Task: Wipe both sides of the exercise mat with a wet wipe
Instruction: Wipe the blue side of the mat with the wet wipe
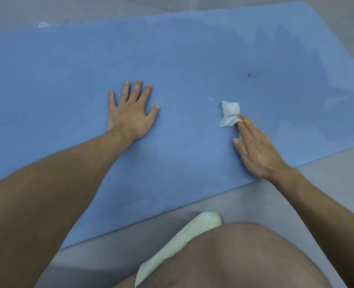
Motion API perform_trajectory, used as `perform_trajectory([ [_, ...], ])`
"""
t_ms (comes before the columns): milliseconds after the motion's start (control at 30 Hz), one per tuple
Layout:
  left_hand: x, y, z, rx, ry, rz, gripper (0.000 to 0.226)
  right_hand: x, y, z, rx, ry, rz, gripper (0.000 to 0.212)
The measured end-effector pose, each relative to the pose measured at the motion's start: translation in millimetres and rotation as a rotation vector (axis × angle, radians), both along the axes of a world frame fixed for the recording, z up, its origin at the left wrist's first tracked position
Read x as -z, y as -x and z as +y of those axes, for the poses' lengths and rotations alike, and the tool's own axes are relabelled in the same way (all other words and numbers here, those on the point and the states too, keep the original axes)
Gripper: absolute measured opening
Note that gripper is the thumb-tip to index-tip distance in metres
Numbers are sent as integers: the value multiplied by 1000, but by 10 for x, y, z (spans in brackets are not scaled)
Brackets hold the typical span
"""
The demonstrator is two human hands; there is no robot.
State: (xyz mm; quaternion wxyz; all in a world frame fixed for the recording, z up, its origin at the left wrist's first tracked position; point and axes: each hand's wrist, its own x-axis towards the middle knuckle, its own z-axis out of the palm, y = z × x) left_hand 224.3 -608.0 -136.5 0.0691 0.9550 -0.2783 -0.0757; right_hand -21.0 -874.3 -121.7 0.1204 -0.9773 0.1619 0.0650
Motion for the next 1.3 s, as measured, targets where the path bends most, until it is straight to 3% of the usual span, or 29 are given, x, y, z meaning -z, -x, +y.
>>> perform_trajectory([
  [167,-1,166,89,14,13,4,69,-79,-30,703,-449,-107,98,67],
  [300,3,340,162,12,16,3,68,-27,37,879,-675,81,51,59],
  [433,3,470,237,17,17,3,68,-31,127,666,-555,129,33,60],
  [600,4,560,281,29,20,-3,68,-22,320,5,-89,235,14,64],
  [700,12,577,279,29,12,-7,68,-57,283,-213,90,190,30,70],
  [800,16,573,276,25,7,-13,68,-57,139,28,-3,111,21,76],
  [933,12,578,281,24,5,-21,68,-126,53,665,-389,-49,74,71],
  [1033,7,583,279,25,7,-23,68,-61,134,905,-582,33,48,62],
  [1100,7,583,276,22,7,-21,68,-26,164,817,-528,83,36,61],
  [1300,9,582,282,30,2,-29,69,31,184,-92,-41,202,-59,63],
])
